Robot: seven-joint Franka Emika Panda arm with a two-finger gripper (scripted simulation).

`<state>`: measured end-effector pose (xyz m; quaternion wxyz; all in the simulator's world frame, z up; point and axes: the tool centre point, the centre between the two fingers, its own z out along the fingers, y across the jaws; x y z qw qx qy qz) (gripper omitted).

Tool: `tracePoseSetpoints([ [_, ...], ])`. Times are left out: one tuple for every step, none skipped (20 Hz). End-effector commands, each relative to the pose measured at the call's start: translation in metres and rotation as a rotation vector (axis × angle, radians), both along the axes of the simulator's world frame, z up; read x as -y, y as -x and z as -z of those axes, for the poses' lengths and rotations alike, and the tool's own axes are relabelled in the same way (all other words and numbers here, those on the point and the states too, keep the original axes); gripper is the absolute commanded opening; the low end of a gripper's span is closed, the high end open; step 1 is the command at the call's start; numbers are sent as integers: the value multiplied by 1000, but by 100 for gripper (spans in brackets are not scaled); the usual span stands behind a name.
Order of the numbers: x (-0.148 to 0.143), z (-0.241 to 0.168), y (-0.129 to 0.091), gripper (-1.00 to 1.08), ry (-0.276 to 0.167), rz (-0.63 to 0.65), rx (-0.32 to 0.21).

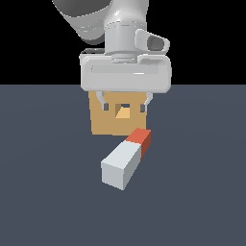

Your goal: Insert the peg into the horizontal hole in a box.

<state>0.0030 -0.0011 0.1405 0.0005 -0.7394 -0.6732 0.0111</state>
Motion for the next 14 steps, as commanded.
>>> tracePoseSetpoints([
  [10,13,-1,100,-1,68,3],
  [15,19,-2,100,-2,101,5],
  [20,24,-2,100,-3,133,7],
  [24,30,-2,100,-3,163,9],
  [29,35,-2,100,-4,191,10],
  [33,40,-2,100,-5,217,12],
  [36,44,-2,100,-6,241,13],
  [39,48,-2,100,-6,263,14],
  [42,52,-2,100,-7,283,15],
  [45,55,-1,100,-8,301,16],
  [47,58,-1,100,-8,316,17],
  [49,60,-1,100,-9,329,18],
  [50,62,-1,100,-9,339,19],
  [51,64,0,100,-10,347,19],
])
